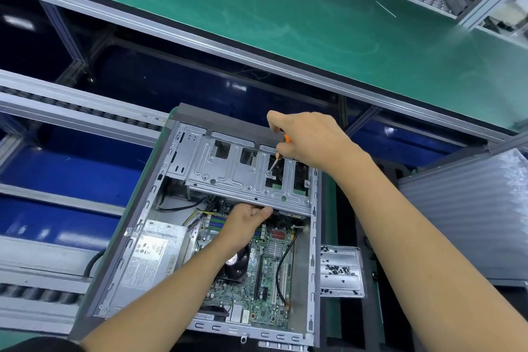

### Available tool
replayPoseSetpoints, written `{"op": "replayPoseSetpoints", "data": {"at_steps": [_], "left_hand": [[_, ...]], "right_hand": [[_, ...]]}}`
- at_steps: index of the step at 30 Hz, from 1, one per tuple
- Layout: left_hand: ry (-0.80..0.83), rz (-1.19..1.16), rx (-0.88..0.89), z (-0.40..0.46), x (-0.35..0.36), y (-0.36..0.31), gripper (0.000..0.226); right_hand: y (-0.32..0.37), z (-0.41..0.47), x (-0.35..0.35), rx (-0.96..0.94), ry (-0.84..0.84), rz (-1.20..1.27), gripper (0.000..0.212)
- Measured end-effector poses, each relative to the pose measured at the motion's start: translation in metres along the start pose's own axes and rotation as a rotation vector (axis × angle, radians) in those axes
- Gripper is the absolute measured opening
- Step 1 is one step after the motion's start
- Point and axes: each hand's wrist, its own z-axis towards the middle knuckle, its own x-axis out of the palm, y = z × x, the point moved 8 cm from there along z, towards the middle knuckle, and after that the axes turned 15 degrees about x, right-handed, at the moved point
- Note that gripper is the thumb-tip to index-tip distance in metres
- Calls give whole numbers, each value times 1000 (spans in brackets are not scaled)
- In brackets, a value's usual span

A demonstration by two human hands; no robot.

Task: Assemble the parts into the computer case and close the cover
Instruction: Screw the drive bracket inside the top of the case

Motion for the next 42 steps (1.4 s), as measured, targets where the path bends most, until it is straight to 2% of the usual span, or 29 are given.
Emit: {"op": "replayPoseSetpoints", "data": {"at_steps": [3, 7, 12, 14, 16, 18, 21, 23, 25, 27, 28, 33, 35, 37, 39, 42], "left_hand": [[-3, 3, 8, 1, 0, -1, 63], [3, 13, 22, 1, 0, -1, 64], [-1, 20, 25, 2, -1, 1, 65], [1, 23, 17, 2, -1, 3, 65], [1, 25, 16, 2, -1, 2, 65], [6, 29, 16, 1, -1, 1, 65], [3, 27, 16, 2, -1, 1, 62], [7, 38, 20, 1, -1, 1, 62], [12, 37, 23, 2, -1, 0, 62], [4, 38, 29, 2, -1, -1, 62], [-6, 34, 27, 2, -2, -2, 62], [-22, 52, 0, 3, -2, 5, 64], [-7, 65, -3, 3, -2, 5, 64], [-10, 64, -2, 3, -2, 3, 62], [-26, 60, 7, 2, -4, 1, 61], [-22, 57, 10, 2, -3, 1, 61]], "right_hand": [[-1, -1, 3, 1, 11, -24, 14], [12, -4, 4, -112, 154, 131, 33], [8, 0, 0, -105, -33, -142, 25], [9, -1, 3, -96, 14, -78, 27], [14, -1, 4, -126, 123, 93, 34], [17, -1, 2, -168, 167, 128, 36], [9, 5, -4, -124, -6, -80, 28], [7, 5, -2, -109, -44, -185, 26], [10, 2, 2, -131, 56, -58, 27], [16, 0, 1, -171, 162, 111, 38], [18, -1, 0, -196, 174, 117, 41], [10, 5, -4, -150, -8, -139, 28], [10, 2, 1, -160, 58, -64, 24], [14, -2, 5, -184, 198, 119, 35], [19, -5, 4, -213, 271, 172, 45], [21, -1, -1, -219, 138, 19, 42]]}}
